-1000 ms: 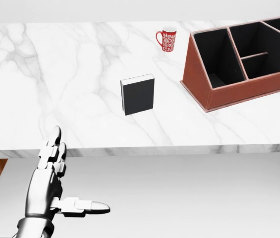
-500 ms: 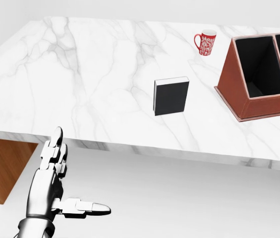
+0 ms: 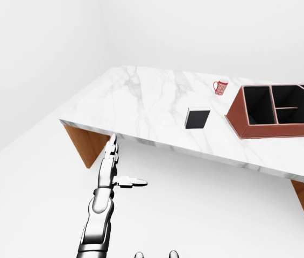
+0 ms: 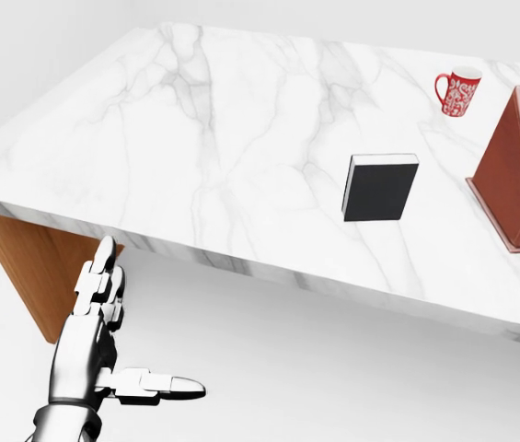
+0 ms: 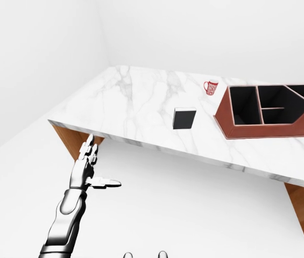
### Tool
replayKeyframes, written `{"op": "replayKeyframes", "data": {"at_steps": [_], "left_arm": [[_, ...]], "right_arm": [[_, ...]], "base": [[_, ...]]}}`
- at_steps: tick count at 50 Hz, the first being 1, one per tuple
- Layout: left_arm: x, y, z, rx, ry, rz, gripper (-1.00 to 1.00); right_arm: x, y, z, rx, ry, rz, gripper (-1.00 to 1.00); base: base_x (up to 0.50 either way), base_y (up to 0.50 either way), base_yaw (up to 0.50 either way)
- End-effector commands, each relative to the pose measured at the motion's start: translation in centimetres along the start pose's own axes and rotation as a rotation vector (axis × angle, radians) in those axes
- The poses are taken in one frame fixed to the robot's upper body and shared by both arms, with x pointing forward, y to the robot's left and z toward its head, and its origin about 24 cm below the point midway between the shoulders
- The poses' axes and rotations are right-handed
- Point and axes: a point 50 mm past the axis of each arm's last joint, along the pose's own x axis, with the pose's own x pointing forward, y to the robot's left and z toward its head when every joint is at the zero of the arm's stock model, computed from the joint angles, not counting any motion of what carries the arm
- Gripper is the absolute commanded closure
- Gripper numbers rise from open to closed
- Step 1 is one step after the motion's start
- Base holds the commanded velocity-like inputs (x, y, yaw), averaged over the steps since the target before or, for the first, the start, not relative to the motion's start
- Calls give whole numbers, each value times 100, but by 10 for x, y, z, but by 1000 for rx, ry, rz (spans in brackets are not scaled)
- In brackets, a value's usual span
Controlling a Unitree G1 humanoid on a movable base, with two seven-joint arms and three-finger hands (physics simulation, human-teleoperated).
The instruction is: Pick up the book and place it in the left compartment of the caddy.
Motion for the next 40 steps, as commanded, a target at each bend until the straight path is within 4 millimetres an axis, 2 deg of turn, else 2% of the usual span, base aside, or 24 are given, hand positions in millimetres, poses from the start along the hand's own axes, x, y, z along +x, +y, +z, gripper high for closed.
{"op": "replayKeyframes", "data": {"at_steps": [1,22,40], "left_arm": [[-1,0,1,2,-2,-2,-100],[0,-1,-2,6,9,-7,-100],[-1,-1,1,5,-5,-6,-100]], "right_arm": [[0,-1,1,2,-4,-2,-100],[1,-1,5,1,-17,-8,-100],[1,-2,1,3,-5,-19,-100]], "base": [[0,0,26],[0,0,25],[0,0,0]]}}
